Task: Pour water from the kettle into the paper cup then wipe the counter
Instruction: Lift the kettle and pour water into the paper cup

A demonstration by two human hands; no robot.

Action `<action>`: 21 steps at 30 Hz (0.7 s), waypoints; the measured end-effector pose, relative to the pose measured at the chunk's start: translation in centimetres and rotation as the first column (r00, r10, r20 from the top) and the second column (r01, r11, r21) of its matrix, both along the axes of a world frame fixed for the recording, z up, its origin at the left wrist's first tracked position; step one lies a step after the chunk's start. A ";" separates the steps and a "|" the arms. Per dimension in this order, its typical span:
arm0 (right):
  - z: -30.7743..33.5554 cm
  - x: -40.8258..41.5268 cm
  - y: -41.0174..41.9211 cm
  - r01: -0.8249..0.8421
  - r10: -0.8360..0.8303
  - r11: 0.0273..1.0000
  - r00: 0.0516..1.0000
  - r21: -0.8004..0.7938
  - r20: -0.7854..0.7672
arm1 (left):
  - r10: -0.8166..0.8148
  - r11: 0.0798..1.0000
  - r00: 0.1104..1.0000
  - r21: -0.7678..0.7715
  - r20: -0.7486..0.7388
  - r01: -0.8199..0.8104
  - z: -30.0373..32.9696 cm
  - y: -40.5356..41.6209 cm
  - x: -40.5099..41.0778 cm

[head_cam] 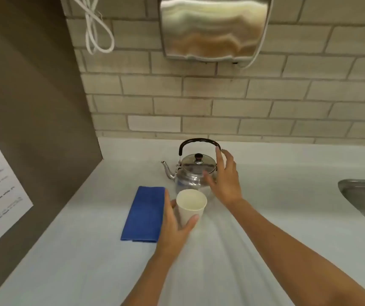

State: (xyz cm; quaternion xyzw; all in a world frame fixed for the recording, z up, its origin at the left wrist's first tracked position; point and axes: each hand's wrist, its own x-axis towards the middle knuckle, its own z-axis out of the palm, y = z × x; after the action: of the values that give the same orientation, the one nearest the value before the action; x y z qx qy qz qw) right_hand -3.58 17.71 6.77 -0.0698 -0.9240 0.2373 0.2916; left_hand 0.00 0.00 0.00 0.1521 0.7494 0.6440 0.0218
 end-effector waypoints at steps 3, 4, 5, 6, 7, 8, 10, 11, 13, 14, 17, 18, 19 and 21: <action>2.0 -2.6 0.6 0.035 -0.034 0.999 0.998 0.028 -0.050 | -0.018 1.000 0.999 0.007 0.047 0.018 -0.4 0.7 -0.3; 2.9 -3.7 0.9 0.033 -0.031 0.998 0.998 0.045 -0.050 | -0.016 1.000 0.999 -0.014 0.046 0.016 -0.6 0.8 -0.4; 3.6 -4.7 1.1 0.031 -0.029 0.997 0.999 0.071 -0.027 | -0.014 1.000 0.999 -0.017 0.046 0.014 -0.8 0.9 -0.7; 4.0 -5.6 1.2 0.022 -0.023 0.995 1.000 0.101 0.009 | -0.005 0.999 0.999 -0.033 0.045 0.007 -0.9 1.0 -0.9; 4.5 -6.3 1.5 0.004 -0.011 0.992 0.998 0.124 0.056 | 0.004 0.999 0.999 -0.051 0.034 -0.003 -1.1 1.0 -1.0; 4.9 -7.1 1.8 -0.035 0.021 0.991 0.994 0.132 0.103 | 0.005 0.997 1.000 -0.081 0.010 -0.005 -1.2 1.0 -1.1; 5.4 -8.3 2.1 -0.120 0.100 0.987 0.977 0.103 0.186 | 0.013 0.992 1.000 -0.129 -0.001 -0.013 -1.4 1.1 -1.1; 5.5 -8.7 2.2 -0.162 0.146 0.985 0.968 0.062 0.203 | 0.013 0.989 1.000 -0.147 0.003 -0.012 -1.5 1.1 -1.1; 5.4 -9.3 2.4 -0.198 0.199 0.980 0.962 -0.021 0.185 | 0.018 0.987 1.000 -0.158 0.006 -0.017 -1.6 1.2 -1.2; 5.4 -9.5 2.5 -0.203 0.205 0.979 0.966 -0.029 0.159 | 0.021 0.986 1.000 -0.164 0.008 -0.019 -1.8 1.2 -1.3; 5.4 -9.6 3.0 -0.225 0.222 0.974 0.967 0.004 0.124 | 0.024 0.980 1.000 -0.196 0.017 -0.020 -2.3 1.2 -1.6; 5.3 -9.5 3.1 -0.235 0.232 0.972 0.967 0.019 0.109 | 0.027 0.979 0.999 -0.204 0.020 -0.022 -2.5 1.2 -1.7; 5.3 -9.3 3.1 -0.237 0.234 0.971 0.968 0.028 0.088 | 0.031 0.978 0.999 -0.206 0.023 -0.026 -2.6 1.2 -1.8; 5.0 -8.7 3.2 -0.222 0.222 0.974 0.975 0.034 0.024 | 0.042 0.978 0.999 -0.207 0.025 -0.036 -2.8 1.2 -1.9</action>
State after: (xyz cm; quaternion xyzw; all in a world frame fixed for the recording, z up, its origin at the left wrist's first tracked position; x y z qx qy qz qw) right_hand -12.27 20.95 11.81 0.0368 -0.9331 0.2507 0.2552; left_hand -1.86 1.15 -2.79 0.1250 0.8147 0.5651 0.0357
